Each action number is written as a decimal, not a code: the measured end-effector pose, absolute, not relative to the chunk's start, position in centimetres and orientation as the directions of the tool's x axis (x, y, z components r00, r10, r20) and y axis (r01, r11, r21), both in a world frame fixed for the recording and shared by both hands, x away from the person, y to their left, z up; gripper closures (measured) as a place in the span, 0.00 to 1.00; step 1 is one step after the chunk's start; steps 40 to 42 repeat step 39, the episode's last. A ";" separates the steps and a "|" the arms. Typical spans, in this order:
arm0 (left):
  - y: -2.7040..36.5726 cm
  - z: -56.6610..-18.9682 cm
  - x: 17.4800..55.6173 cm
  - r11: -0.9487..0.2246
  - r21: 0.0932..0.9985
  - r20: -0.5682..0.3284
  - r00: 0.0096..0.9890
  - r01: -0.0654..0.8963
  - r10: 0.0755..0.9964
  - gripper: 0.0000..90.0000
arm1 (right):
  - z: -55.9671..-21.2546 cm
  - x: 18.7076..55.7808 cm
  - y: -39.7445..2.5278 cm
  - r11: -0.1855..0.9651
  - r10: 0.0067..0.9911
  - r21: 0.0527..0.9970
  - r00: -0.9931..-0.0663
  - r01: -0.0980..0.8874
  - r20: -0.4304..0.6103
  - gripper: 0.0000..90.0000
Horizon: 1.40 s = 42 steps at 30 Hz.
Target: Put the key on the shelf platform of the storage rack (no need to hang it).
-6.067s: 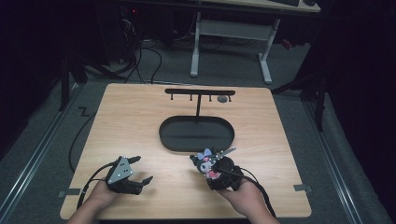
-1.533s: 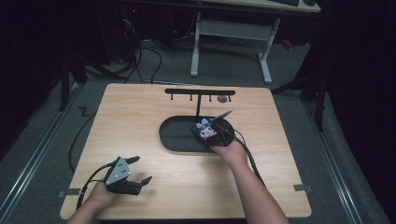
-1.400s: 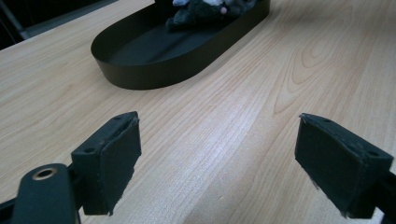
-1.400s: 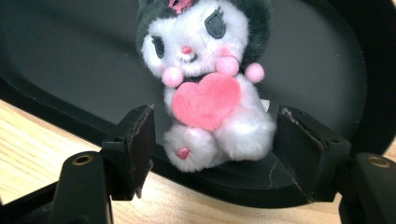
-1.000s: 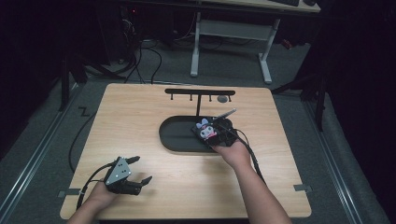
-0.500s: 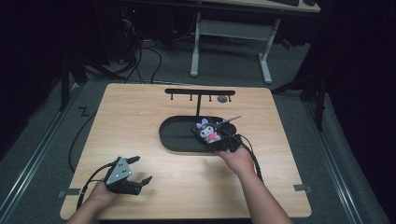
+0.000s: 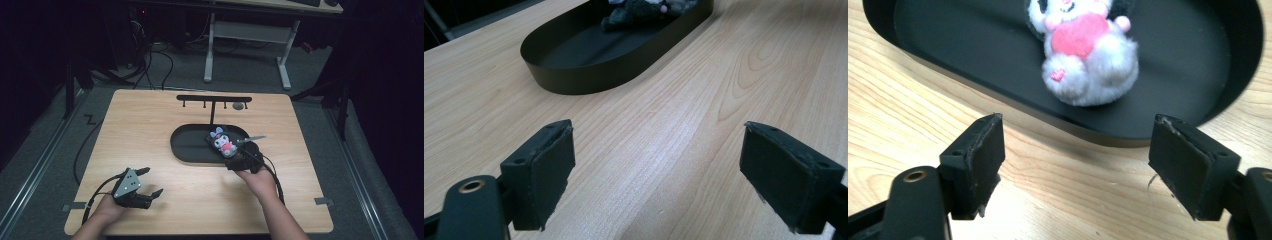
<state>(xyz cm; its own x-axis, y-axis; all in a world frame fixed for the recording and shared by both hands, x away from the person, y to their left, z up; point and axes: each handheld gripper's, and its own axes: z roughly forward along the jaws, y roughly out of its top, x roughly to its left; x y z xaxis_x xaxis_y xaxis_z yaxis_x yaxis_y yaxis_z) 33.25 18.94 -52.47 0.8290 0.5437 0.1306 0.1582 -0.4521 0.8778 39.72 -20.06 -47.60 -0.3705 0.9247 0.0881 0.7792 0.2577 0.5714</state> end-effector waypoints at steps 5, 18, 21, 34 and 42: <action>18.9 -52.5 33.3 -0.456 0.876 0.132 0.829 0.158 0.543 0.17 | -48.4 37.7 -20.7 0.255 0.921 0.632 -0.384 0.732 0.073 0.20; 18.8 -52.5 33.2 -0.465 0.871 0.140 0.829 0.156 0.542 0.17 | -50.6 32.7 -22.9 0.238 0.920 0.733 -0.391 0.637 0.041 0.17; 18.8 -52.5 33.3 -0.466 0.871 0.141 0.829 0.156 0.542 0.17 | -51.3 31.3 -23.4 0.220 0.923 0.752 -0.382 0.622 0.046 0.17; 18.6 -52.5 33.4 -0.473 0.866 0.138 0.832 0.162 0.537 0.17 | -51.1 28.5 -25.3 0.124 0.944 0.835 -0.323 0.536 0.066 0.17; 18.7 -52.5 33.4 -0.471 0.867 0.134 0.833 0.165 0.537 0.17 | -51.4 28.7 -25.2 0.130 0.941 0.833 -0.332 0.539 0.068 0.17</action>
